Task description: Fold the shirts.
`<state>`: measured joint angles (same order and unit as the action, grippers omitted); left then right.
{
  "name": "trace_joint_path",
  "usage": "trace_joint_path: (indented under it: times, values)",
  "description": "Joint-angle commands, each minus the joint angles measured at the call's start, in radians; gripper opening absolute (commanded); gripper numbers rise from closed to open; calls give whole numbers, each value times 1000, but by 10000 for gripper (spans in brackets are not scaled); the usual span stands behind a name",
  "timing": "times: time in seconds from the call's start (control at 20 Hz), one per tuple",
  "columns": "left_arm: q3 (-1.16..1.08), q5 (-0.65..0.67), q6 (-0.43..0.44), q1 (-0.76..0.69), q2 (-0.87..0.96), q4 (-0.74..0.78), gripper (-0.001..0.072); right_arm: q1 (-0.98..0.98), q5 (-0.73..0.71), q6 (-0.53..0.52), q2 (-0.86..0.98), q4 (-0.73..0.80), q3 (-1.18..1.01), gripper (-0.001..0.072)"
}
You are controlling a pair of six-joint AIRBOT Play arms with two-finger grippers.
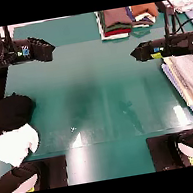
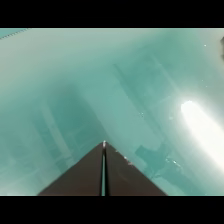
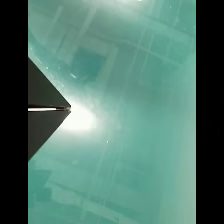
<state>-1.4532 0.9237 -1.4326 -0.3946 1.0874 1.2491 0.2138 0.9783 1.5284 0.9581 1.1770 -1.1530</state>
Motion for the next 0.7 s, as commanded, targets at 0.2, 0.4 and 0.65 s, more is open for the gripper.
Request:
trace_joint_path:
  times: [0.2, 0.4, 0.65]
  values:
    - [-1, 0, 0, 1, -1, 0, 28, 1, -2, 0, 1, 0, 0, 16]
    - [-1, 0, 0, 1, -1, 0, 29, 1, -3, 0, 1, 0, 0, 16]
    - [-9, -59, -19, 25, -13, 5, 28, 1, -3, 0, 1, 0, 0, 16]
